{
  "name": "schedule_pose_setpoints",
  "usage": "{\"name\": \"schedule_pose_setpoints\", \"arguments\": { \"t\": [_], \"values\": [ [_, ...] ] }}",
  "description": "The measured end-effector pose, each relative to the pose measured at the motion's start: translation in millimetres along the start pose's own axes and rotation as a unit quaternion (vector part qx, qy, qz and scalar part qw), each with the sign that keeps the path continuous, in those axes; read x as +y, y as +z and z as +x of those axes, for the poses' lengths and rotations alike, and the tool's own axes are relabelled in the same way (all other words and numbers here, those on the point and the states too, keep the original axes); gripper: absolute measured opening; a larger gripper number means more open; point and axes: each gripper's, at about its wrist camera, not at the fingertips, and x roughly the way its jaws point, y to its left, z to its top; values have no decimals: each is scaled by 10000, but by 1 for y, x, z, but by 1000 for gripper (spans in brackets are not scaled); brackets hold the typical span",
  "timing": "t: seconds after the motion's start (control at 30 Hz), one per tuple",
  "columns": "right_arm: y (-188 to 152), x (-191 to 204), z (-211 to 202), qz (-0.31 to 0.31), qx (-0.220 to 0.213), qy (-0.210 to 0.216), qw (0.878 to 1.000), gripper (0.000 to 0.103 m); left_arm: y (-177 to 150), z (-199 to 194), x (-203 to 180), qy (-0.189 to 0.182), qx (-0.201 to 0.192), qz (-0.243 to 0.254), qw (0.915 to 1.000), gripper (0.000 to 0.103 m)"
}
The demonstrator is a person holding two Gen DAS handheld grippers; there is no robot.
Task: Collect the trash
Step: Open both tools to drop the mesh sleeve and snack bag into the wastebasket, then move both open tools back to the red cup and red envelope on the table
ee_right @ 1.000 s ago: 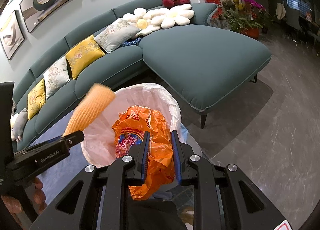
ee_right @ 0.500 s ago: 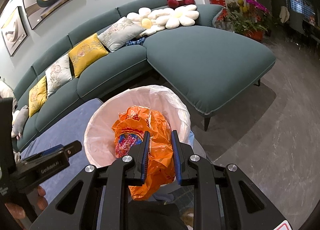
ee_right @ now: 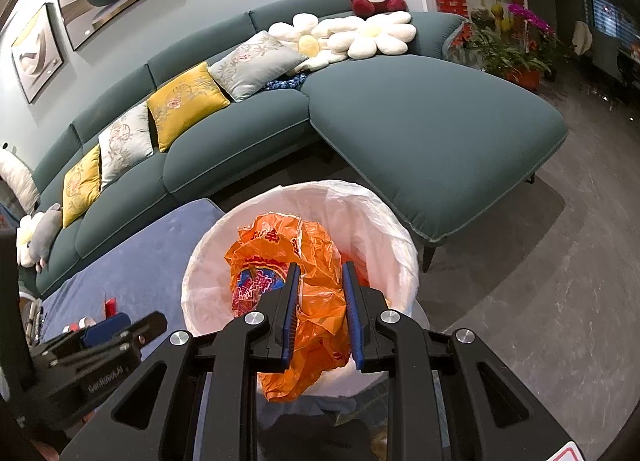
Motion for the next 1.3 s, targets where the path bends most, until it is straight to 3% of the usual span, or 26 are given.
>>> {"name": "schedule_pose_setpoints", "arguments": {
  "t": [0.4, 0.5, 0.8, 1.2, 1.3],
  "values": [
    [10, 17, 20, -33, 58, 58, 10000, 28, -2, 6, 19, 50, 92, -119, 9999, 58],
    [9, 24, 20, -84, 68, 46, 9999, 33, -4, 7, 26, 39, 121, -201, 9997, 58],
    [6, 51, 8, -313, 56, 87, 9995, 35, -8, -6, 48, 7, 38, -411, 9991, 60],
    [-9, 111, -3, -806, 99, 293, 9963, 42, -19, -29, 107, 102, -125, -946, 9954, 62],
    [-14, 130, -5, -953, 103, 362, 9947, 43, -24, -35, 126, 171, -165, -1098, 9937, 67]
  ]
}}
